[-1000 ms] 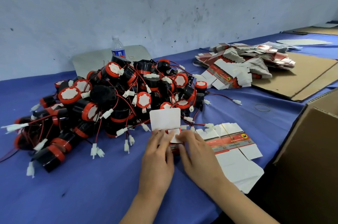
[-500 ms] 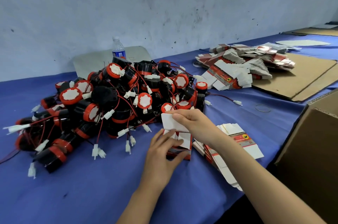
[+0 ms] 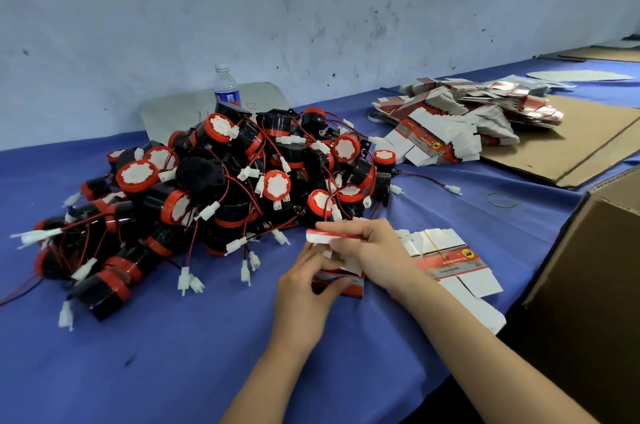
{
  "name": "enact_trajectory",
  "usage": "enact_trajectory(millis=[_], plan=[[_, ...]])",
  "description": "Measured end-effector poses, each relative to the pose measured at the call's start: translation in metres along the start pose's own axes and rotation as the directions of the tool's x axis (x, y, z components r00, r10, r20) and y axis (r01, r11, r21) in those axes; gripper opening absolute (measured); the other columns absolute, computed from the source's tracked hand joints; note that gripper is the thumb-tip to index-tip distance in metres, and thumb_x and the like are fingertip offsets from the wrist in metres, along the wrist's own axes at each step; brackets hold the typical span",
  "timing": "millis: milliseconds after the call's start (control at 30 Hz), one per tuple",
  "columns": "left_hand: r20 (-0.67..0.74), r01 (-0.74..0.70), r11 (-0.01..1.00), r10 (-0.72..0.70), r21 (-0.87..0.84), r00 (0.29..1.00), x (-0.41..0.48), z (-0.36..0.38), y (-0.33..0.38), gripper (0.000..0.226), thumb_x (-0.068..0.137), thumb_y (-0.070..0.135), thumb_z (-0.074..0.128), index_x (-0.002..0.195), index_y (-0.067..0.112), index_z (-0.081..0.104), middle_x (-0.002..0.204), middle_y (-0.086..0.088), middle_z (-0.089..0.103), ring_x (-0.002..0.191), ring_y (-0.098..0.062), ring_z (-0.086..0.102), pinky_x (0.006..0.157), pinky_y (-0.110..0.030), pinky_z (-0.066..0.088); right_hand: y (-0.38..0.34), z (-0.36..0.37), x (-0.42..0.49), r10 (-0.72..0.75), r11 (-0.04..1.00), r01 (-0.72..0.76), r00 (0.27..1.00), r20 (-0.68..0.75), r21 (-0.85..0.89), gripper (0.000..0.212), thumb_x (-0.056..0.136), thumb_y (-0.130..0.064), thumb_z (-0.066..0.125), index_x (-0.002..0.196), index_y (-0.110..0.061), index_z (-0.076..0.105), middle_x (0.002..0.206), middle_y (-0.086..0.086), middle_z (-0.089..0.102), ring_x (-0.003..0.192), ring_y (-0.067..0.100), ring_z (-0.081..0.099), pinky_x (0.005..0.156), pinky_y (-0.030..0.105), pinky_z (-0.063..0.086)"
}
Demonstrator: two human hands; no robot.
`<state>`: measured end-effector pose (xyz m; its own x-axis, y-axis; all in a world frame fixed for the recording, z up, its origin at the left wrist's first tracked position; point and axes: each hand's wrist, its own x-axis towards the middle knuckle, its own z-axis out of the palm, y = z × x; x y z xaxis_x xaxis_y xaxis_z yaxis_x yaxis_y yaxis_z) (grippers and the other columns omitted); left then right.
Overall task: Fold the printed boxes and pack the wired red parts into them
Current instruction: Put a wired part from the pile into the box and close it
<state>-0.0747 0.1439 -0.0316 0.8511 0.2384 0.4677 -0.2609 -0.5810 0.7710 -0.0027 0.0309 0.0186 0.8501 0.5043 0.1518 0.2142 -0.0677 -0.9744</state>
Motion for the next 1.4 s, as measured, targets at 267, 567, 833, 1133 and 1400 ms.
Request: enact_trajectory(millis=[267,567,833,1133,1400], plan=[[-0.032,0.272,0.865,-0.314,-0.422,0.949,0.002,-0.006,-0.005,0.035,0.081,-0.006,0.071,0.084,0.014,0.041,0.098,0.006,0.068,0.085,-0.017,0.068,0.074,-0.025,0.055,0.027,-0.001,-0.013,-0.127,0.974,0.140,0.988,0.082,-0.179,0.029,0.091,-0.006,0.062,0.113,-0.023,0.068,0.116,-0.016,0.065,0.118,-0.010,0.050,0.109,0.025,0.036],[-0.050,0.245,0.850,-0.302,-0.467,0.952,0.005,-0.010,-0.012,0.025,0.091,-0.009,0.054,0.102,0.011,0.062,0.102,0.010,0.069,0.098,0.003,0.063,0.079,-0.008,0.046,0.027,-0.001,-0.010,-0.243,0.786,0.291,0.957,0.161,-0.545,0.031,0.088,-0.021,0.068,0.120,-0.021,0.067,0.130,-0.013,0.058,0.126,-0.006,0.042,0.105,0.006,0.029],[-0.083,0.248,0.847,-0.322,-0.471,0.943,0.009,-0.009,-0.012,0.015,0.094,0.006,0.057,0.099,0.017,0.067,0.096,0.013,0.070,0.093,0.000,0.064,0.077,-0.015,0.051,0.016,-0.007,-0.008,-0.242,0.736,0.298,0.954,0.175,-0.609,0.028,0.093,-0.022,0.061,0.120,-0.022,0.067,0.127,-0.009,0.063,0.124,0.002,0.051,0.101,0.018,0.039],[-0.098,0.215,0.882,-0.280,-0.420,0.955,0.009,-0.011,-0.012,0.013,0.094,0.006,0.057,0.093,0.013,0.068,0.087,0.014,0.071,0.084,0.003,0.064,0.071,-0.008,0.047,0.022,-0.003,-0.013,-0.287,0.662,0.315,0.945,0.158,-0.681,0.027,0.095,-0.027,0.058,0.120,-0.022,0.067,0.123,-0.006,0.066,0.116,0.014,0.060,0.091,0.037,0.049],[-0.101,0.212,0.906,-0.265,-0.366,0.959,0.010,-0.007,-0.014,0.011,0.090,0.024,0.060,0.096,0.020,0.070,0.097,0.004,0.070,0.092,-0.007,0.065,0.078,-0.016,0.049,0.020,-0.003,-0.014,-0.281,0.683,0.288,0.952,0.122,-0.671,0.022,0.096,-0.026,0.054,0.114,-0.019,0.065,0.106,-0.002,0.072,0.096,0.021,0.066,0.080,0.041,0.049]])
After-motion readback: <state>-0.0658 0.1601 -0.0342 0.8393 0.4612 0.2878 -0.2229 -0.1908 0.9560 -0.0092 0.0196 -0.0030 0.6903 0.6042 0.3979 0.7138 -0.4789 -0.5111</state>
